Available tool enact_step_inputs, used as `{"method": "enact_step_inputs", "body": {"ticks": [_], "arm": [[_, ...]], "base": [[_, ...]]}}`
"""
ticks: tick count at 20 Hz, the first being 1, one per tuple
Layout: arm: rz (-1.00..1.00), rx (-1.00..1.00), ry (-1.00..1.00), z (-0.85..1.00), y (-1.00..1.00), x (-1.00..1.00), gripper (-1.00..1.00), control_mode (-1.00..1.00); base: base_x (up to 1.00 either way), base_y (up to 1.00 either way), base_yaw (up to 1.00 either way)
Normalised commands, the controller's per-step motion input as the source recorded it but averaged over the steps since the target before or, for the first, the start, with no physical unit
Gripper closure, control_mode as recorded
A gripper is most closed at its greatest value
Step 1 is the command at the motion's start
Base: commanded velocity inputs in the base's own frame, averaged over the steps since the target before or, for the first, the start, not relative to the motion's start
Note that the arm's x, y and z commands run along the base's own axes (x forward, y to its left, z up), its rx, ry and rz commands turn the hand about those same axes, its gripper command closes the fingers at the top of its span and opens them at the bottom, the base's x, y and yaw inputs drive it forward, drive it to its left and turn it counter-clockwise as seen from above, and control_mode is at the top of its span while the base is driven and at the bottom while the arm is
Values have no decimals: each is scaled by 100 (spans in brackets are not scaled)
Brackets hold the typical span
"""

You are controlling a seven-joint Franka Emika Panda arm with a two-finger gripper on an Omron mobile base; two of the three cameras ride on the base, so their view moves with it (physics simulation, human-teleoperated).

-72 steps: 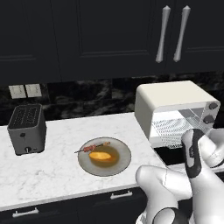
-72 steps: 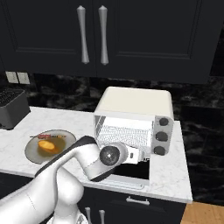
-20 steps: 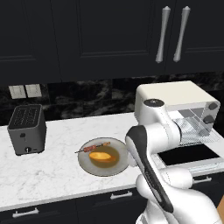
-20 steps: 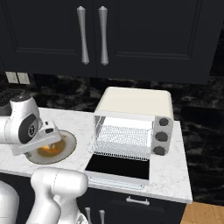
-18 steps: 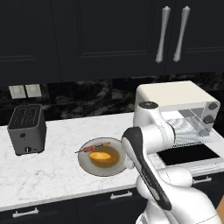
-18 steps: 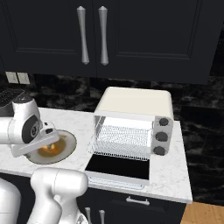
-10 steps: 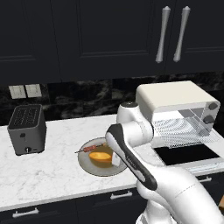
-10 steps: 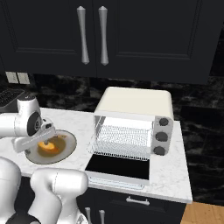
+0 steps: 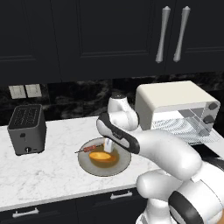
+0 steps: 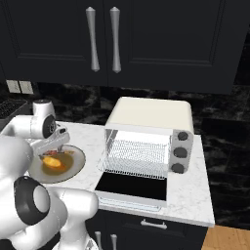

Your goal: Pick up the kebab skewer and baguette bread, and place them inside the toaster oven. Close the toaster oven door and start by setting the timer.

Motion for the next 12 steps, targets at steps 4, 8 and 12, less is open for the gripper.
{"method": "enact_step_inputs", "body": {"ticks": [4, 8, 12], "arm": [[0, -1, 0, -96, 24, 23, -100, -100], [0, -1, 0, -62, 23, 14, -100, -100], [0, 0, 0, 0, 14, 48, -100, -100]], "base": [[0, 0, 0], [0, 0, 0], [0, 0, 0]]}}
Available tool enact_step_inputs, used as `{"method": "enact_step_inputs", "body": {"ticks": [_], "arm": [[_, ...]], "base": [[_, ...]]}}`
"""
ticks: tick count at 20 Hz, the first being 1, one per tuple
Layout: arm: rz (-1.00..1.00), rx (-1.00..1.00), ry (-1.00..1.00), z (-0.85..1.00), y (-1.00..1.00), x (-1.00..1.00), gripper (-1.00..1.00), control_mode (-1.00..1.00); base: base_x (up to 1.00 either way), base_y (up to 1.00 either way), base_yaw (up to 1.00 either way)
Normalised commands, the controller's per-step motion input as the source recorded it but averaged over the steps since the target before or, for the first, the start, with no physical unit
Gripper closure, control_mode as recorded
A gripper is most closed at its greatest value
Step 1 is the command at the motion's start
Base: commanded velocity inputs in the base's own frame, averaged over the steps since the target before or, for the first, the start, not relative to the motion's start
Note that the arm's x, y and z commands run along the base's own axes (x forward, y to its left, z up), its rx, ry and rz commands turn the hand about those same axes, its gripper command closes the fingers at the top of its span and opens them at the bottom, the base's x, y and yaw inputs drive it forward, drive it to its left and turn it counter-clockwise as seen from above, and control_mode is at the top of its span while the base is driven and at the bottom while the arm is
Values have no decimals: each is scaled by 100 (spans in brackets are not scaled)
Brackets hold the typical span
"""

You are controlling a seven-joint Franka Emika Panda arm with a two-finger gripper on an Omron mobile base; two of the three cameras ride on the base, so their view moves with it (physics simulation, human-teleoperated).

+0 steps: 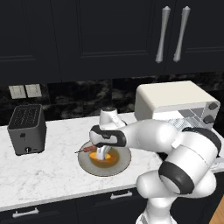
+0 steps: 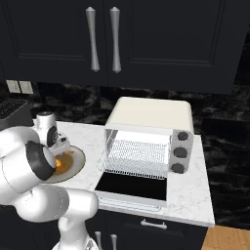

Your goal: Pick up the kebab skewer and baguette bread, and place them inside the toaster oven. Close the toaster oven door and start by setting the timer.

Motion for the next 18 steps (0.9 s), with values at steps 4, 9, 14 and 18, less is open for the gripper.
{"method": "enact_step_inputs", "body": {"ticks": [4, 9, 14, 18], "arm": [[0, -1, 1, -18, 21, 31, -100, -100], [0, -2, 0, -38, 28, 15, -100, -100], [0, 0, 0, -25, 6, 10, -100, -100], [0, 0, 0, -4, 0, 4, -100, -100]], "base": [[0, 0, 0], [0, 0, 0], [0, 0, 0], [0, 0, 0]]}}
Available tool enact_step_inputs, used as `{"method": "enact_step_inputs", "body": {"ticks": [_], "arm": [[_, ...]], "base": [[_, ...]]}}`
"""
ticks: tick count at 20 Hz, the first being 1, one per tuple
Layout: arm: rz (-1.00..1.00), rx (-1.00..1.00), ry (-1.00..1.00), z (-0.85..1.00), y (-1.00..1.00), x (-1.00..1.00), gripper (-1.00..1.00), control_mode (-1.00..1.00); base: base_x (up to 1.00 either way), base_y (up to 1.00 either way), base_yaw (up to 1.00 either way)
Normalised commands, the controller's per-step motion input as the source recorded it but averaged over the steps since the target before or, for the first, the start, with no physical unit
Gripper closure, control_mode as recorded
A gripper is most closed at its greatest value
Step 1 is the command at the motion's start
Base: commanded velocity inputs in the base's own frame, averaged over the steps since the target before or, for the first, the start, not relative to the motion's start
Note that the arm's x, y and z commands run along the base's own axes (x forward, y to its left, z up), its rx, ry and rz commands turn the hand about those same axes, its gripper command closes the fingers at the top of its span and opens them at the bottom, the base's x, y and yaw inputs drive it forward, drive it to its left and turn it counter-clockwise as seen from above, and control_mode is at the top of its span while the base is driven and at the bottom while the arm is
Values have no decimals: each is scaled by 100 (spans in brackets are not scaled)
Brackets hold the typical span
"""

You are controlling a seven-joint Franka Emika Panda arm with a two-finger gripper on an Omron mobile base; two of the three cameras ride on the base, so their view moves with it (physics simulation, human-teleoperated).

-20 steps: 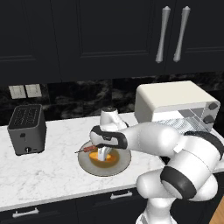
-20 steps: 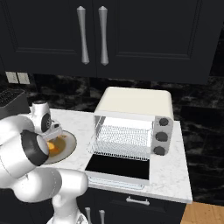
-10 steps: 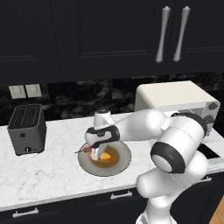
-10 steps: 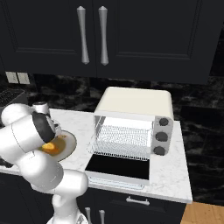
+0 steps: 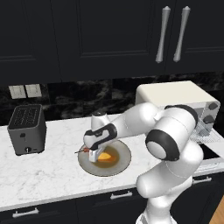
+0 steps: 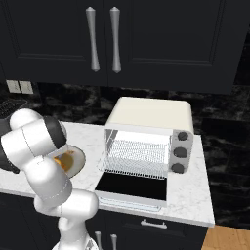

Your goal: Pick up the kebab skewer and baguette bread, and place them inside the toaster oven. Close the toaster oven door and start by setting the timer.

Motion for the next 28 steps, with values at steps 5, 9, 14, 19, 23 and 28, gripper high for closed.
{"method": "enact_step_inputs", "body": {"ticks": [5, 9, 14, 19, 23, 28], "arm": [[0, 0, 0, -15, 0, 0, -100, -100], [1, 0, -8, -33, -6, 0, -100, -100], [0, 0, -14, -51, -6, 0, 100, -100], [0, 0, -3, -22, -12, 0, 100, -100], [0, 0, 1, -1, 0, 0, 100, -100], [0, -1, 0, 41, -7, -12, 100, -100]], "base": [[0, 0, 0], [0, 0, 0], [0, 0, 0], [0, 0, 0], [0, 0, 0], [0, 0, 0]]}}
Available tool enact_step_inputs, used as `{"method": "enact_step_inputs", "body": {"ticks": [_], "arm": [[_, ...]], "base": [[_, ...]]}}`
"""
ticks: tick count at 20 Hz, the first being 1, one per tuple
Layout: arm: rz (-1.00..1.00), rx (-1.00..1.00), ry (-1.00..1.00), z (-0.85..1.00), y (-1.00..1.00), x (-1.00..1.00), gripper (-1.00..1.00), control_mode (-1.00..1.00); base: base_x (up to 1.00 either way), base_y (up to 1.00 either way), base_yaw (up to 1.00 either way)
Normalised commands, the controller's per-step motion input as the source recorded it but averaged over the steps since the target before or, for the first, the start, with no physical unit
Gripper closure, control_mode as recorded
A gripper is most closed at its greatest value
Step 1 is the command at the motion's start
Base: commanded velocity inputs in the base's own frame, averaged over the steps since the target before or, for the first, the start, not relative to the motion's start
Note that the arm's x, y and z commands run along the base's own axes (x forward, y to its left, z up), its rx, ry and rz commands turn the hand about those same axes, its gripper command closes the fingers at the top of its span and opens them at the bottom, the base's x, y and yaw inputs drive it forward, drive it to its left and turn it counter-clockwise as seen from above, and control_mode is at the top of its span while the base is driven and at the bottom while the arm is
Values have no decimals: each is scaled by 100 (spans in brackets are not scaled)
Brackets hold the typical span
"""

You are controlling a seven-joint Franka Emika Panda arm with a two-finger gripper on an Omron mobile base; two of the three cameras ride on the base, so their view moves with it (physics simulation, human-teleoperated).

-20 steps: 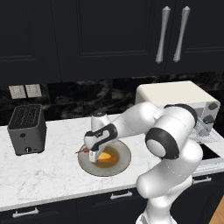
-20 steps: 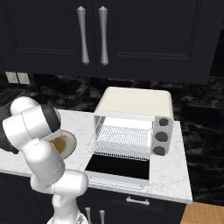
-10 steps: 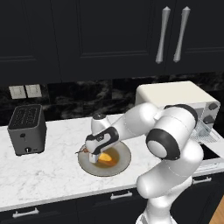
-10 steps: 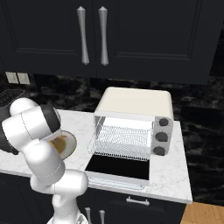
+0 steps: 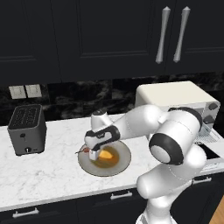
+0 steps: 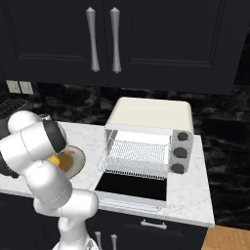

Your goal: Pick up the kebab skewer and baguette bread, and place them inside the toaster oven. Close the toaster oven door and start by setting the timer.

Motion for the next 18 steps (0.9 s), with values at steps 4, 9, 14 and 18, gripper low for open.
{"method": "enact_step_inputs", "body": {"ticks": [4, 9, 14, 18], "arm": [[0, -1, 0, 72, -27, -49, 100, -100], [0, 0, -4, 60, -64, -55, 100, -100], [5, -2, -1, 76, -27, -40, 100, -100], [12, -6, -1, 75, -9, -61, 100, -100]], "base": [[0, 0, 0], [0, 0, 0], [0, 0, 0], [0, 0, 0]]}}
